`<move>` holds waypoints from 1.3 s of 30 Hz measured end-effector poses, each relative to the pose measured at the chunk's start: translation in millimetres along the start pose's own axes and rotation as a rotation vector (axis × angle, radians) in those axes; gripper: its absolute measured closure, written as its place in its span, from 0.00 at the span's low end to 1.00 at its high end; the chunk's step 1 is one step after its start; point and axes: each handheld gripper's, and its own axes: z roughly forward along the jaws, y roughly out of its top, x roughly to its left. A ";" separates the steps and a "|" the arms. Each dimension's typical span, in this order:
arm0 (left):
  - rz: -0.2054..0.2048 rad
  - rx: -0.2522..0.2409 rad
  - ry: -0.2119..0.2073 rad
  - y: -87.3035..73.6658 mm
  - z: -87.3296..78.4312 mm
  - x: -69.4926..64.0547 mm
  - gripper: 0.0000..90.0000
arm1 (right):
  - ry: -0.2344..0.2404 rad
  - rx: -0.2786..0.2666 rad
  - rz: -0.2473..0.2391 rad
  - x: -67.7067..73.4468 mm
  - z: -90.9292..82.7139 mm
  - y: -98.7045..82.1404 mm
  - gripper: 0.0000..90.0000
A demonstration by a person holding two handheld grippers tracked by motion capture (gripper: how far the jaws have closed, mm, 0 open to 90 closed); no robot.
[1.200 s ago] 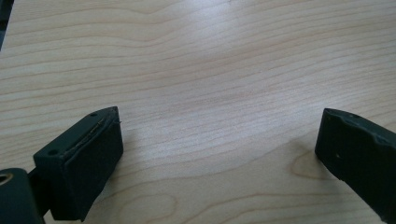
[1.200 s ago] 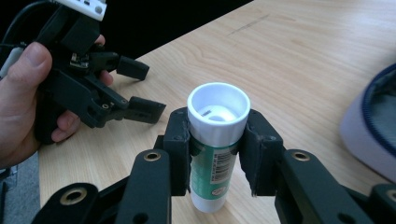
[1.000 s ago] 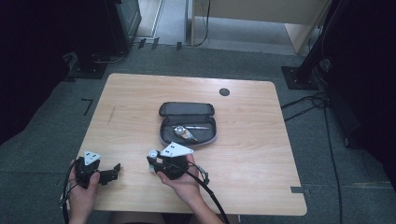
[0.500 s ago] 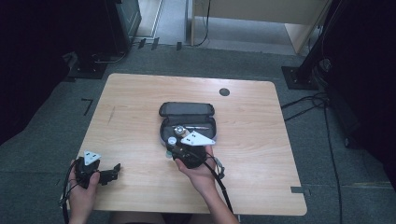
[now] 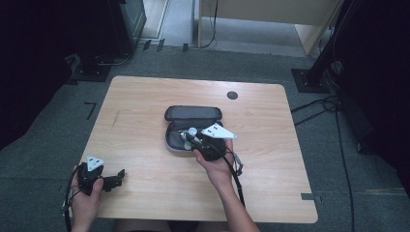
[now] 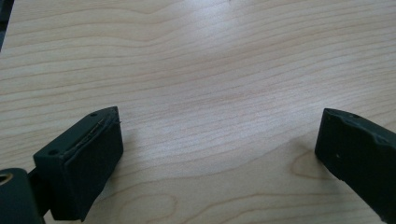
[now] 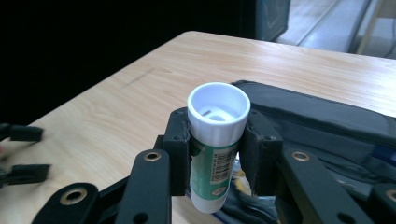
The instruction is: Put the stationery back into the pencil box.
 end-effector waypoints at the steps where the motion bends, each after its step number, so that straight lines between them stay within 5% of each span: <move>1: -0.003 0.000 -0.001 -0.1 0.0 -0.2 0.01 | -0.008 0.001 0.006 -2.8 1.1 -0.1 0.73; 19: 0.000 0.003 -0.002 -0.1 -0.2 0.2 0.01 | -0.157 0.018 0.037 -46.3 7.7 -4.8 0.73; 34: 0.007 0.003 -0.009 -0.1 -0.3 -0.2 0.01 | -0.266 0.055 0.021 -63.0 7.7 -18.2 0.73; 39: 0.007 0.003 -0.008 0.0 -0.2 -0.4 0.01 | -0.290 0.076 -0.019 -61.9 10.6 -20.7 0.73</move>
